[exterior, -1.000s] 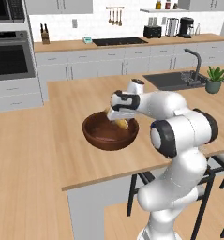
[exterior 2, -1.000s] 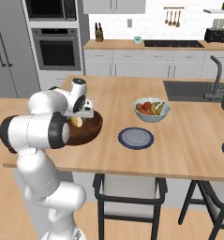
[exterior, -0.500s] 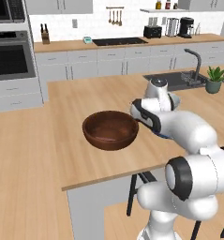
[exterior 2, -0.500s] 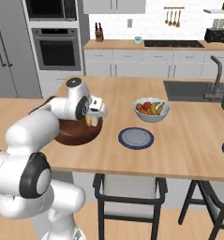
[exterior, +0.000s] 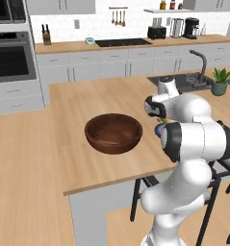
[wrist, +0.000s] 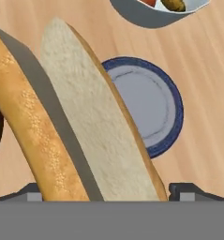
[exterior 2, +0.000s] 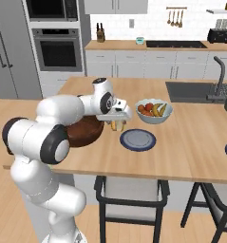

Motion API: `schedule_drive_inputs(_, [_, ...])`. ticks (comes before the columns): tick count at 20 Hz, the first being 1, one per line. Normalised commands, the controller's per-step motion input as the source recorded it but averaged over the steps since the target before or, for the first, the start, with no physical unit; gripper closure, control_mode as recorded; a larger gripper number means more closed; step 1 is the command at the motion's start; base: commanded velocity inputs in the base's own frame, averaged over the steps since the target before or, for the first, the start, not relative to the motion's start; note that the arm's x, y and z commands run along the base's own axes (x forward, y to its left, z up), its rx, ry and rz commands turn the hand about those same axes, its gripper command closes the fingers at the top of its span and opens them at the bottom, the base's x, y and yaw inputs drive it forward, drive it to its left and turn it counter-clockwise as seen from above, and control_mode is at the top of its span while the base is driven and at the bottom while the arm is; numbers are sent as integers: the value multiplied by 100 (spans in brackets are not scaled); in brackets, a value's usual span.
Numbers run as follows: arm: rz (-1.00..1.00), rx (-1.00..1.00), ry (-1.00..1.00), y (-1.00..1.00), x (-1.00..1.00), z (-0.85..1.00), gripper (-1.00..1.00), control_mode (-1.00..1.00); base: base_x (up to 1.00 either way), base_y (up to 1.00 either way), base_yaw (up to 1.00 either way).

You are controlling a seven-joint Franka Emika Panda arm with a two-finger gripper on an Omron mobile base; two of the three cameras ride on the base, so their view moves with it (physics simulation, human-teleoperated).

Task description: Place one bun and one sausage from the bowl on each plate.

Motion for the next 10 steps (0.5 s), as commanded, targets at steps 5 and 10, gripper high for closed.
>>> schedule_drive_inputs(5, [-3, 8, 10, -55, 1, -30, 100, -100, 0, 0, 0])
schedule_drive_inputs(10, [0, 2, -3, -97, 6, -61, 100, -100, 0, 0, 0])
